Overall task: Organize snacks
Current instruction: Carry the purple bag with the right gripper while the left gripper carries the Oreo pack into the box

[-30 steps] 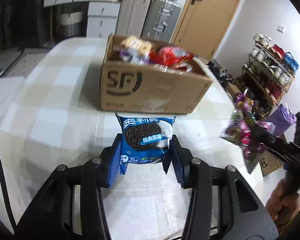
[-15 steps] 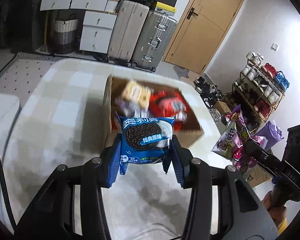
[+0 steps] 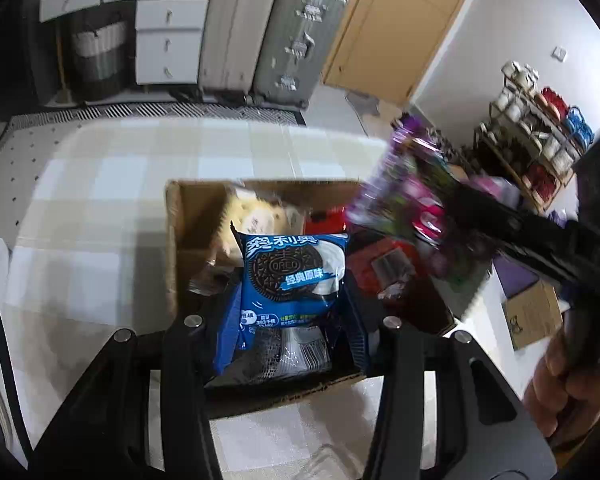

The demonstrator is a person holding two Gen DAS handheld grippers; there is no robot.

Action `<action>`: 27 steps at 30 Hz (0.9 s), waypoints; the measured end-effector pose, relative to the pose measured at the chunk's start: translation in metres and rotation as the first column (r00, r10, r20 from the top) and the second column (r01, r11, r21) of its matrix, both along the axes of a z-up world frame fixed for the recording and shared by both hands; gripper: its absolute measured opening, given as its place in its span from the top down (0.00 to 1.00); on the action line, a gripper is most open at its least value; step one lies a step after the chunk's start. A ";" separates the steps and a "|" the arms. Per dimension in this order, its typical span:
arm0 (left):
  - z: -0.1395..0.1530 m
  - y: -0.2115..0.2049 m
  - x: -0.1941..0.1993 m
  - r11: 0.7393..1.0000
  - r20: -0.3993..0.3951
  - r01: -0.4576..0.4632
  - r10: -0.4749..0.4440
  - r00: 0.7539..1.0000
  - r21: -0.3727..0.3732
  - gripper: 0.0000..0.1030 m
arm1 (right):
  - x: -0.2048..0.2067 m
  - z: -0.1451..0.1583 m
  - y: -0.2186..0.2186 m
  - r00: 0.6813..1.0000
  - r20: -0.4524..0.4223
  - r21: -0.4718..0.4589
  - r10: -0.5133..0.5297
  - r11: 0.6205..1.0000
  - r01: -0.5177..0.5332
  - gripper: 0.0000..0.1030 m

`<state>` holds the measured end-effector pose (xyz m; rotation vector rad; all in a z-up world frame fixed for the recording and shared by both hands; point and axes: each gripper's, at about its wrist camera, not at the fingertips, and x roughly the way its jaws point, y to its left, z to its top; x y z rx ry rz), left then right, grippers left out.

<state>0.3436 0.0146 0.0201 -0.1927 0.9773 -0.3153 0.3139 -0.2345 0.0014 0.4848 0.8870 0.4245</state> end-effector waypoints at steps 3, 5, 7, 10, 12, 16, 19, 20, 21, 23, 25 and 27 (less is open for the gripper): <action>-0.013 -0.005 0.006 1.000 -0.001 0.012 -0.012 1.000 0.010 0.59 | 0.015 -0.013 0.007 1.000 -0.026 -0.061 0.008 0.998 -0.009 0.75; -0.020 -0.010 0.007 0.999 -0.005 0.023 -0.023 1.000 0.032 0.59 | 0.020 -0.022 0.010 0.998 -0.056 -0.085 0.015 0.996 -0.020 0.75; -0.028 -0.014 0.010 0.998 -0.017 0.035 -0.034 0.999 0.052 0.59 | 0.021 -0.029 0.012 0.997 -0.068 -0.097 0.027 0.995 -0.034 0.76; -0.035 -0.022 0.009 0.995 -0.027 0.054 -0.051 0.998 0.088 0.59 | 0.020 -0.033 0.016 0.997 -0.070 -0.115 0.036 0.992 -0.044 0.76; -0.038 -0.024 0.008 0.994 -0.029 0.059 -0.057 0.998 0.090 0.59 | 0.020 -0.034 0.020 0.996 -0.075 -0.135 0.045 0.989 -0.055 0.76; -0.043 -0.025 0.008 0.994 -0.040 0.069 -0.066 0.997 0.087 0.59 | 0.018 -0.037 0.026 0.995 -0.077 -0.176 0.063 0.981 -0.076 0.76; -0.042 -0.027 0.006 0.991 -0.039 0.084 -0.080 0.996 0.105 0.59 | 0.017 -0.039 0.027 0.994 -0.085 -0.187 0.068 0.979 -0.083 0.76; -0.042 -0.029 0.006 0.989 -0.039 0.090 -0.086 0.996 0.115 0.59 | 0.017 -0.039 0.028 0.994 -0.087 -0.190 0.070 0.978 -0.085 0.76; -0.042 -0.029 0.006 0.988 -0.035 0.092 -0.088 0.995 0.123 0.59 | 0.017 -0.039 0.028 0.993 -0.091 -0.189 0.075 0.978 -0.091 0.76; -0.041 -0.027 0.008 0.988 -0.035 0.090 -0.087 0.996 0.122 0.58 | 0.016 -0.037 0.029 0.993 -0.092 -0.195 0.077 0.976 -0.093 0.76; -0.040 -0.024 0.009 0.989 -0.038 0.086 -0.082 0.996 0.119 0.58 | 0.017 -0.036 0.029 0.991 -0.103 -0.190 0.083 0.976 -0.102 0.76; -0.038 -0.023 0.009 0.988 -0.032 0.080 -0.076 0.997 0.131 0.58 | 0.017 -0.036 0.027 0.989 -0.119 -0.176 0.083 0.979 -0.104 0.76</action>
